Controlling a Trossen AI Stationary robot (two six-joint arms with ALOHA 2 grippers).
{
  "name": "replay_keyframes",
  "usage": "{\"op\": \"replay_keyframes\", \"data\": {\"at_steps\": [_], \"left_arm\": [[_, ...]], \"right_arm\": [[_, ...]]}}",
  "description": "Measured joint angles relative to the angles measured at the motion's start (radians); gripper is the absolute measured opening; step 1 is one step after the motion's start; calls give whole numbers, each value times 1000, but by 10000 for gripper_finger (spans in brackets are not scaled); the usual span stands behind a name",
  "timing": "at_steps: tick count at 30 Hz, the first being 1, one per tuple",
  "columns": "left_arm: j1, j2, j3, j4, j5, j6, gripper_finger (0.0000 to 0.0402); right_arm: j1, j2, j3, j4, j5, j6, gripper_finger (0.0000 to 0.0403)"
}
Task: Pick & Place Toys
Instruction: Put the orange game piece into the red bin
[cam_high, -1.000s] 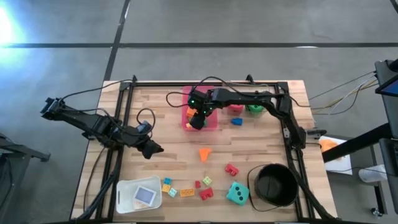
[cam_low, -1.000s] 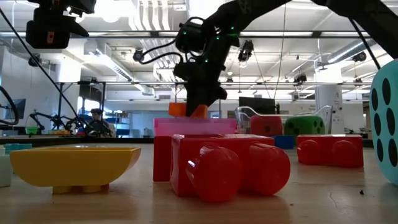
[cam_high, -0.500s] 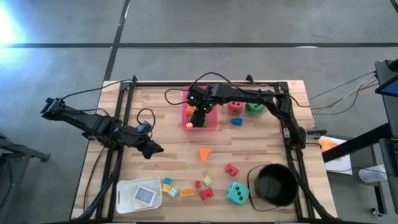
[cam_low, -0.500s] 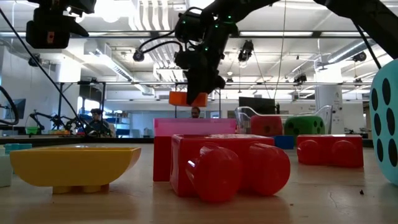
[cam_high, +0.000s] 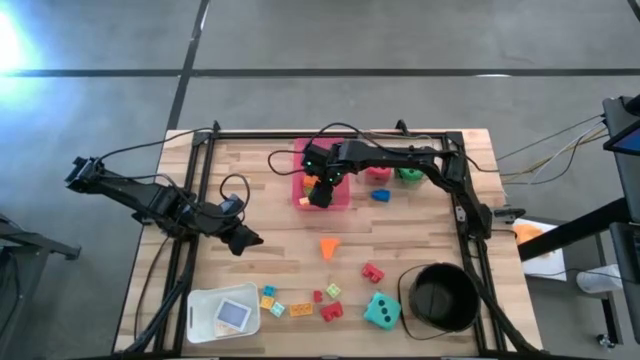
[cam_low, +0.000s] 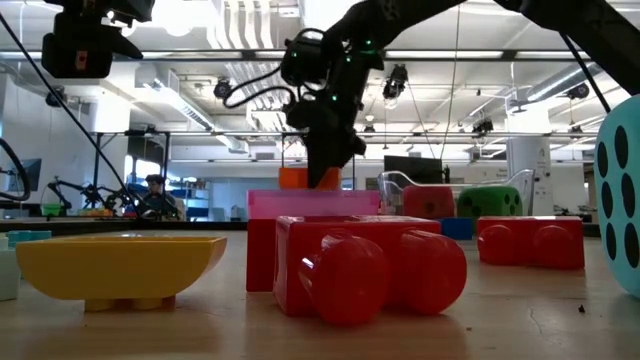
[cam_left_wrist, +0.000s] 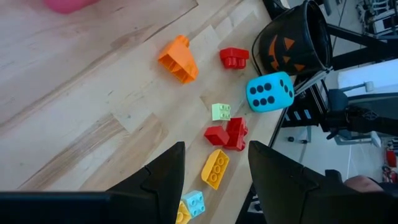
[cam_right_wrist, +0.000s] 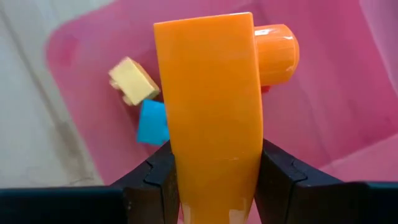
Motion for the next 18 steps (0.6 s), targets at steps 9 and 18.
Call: {"op": "replay_keyframes", "data": {"at_steps": [9, 18], "left_arm": [[0, 0, 0, 0, 0, 0, 181], [0, 0, 0, 0, 0, 0, 181]], "right_arm": [[0, -3, -27, 27, 6, -15, 136], [-3, -3, -51, 47, 6, -12, 136]]}}
